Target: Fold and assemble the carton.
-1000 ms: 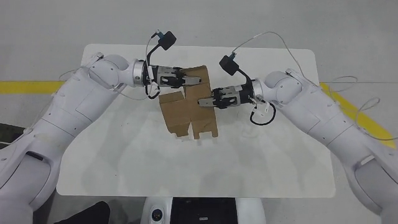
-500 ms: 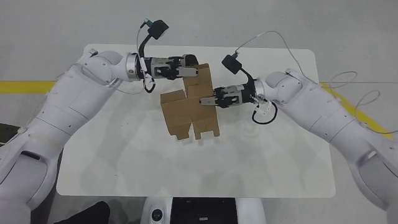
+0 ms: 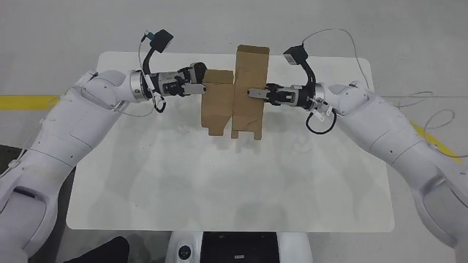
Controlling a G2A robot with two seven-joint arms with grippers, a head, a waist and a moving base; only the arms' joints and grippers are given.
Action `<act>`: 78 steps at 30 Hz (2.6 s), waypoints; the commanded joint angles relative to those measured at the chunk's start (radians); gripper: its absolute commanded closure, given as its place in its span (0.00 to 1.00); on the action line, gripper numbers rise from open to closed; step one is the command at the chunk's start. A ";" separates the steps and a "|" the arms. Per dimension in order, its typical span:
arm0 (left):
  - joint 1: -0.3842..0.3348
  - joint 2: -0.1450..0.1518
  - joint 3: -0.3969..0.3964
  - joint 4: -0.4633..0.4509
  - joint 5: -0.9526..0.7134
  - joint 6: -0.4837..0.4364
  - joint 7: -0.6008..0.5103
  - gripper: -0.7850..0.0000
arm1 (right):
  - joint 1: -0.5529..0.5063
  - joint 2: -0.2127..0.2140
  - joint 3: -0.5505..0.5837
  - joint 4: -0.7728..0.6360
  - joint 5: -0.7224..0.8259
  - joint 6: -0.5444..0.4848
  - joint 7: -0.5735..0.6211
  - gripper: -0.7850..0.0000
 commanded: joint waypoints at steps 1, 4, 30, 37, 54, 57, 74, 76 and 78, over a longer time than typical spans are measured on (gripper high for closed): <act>0.008 -0.003 -0.001 0.015 -0.005 -0.002 0.002 0.00 | -0.008 -0.002 0.016 0.005 0.024 0.014 0.014 1.00; 0.019 -0.011 0.000 0.031 -0.006 0.001 0.005 0.00 | -0.024 -0.006 0.041 0.020 0.061 0.042 0.036 1.00; 0.078 -0.080 -0.020 0.065 -0.180 0.201 -0.096 1.00 | -0.122 -0.048 0.225 0.044 -0.058 0.191 -0.066 1.00; 0.078 -0.097 -0.036 0.086 -0.168 0.219 -0.110 1.00 | -0.139 -0.055 0.270 0.037 -0.091 0.187 -0.050 1.00; 0.028 -0.085 -0.116 0.118 -0.154 0.361 -0.361 1.00 | -0.163 -0.020 0.421 0.104 -0.170 0.205 0.092 0.00; 0.043 -0.070 -0.122 0.068 -0.140 0.399 -0.399 1.00 | -0.167 -0.006 0.444 0.097 -0.191 0.227 0.157 0.00; 0.124 0.023 -0.087 -0.123 -0.089 0.492 -0.492 1.00 | -0.231 0.048 0.491 -0.045 -0.239 0.384 0.385 0.00; 0.123 0.030 -0.084 -0.137 -0.098 0.494 -0.495 1.00 | -0.237 0.051 0.486 -0.069 -0.241 0.394 0.394 0.03; 0.123 0.036 -0.082 -0.146 -0.113 0.497 -0.497 1.00 | -0.241 0.053 0.478 -0.096 -0.241 0.401 0.402 0.03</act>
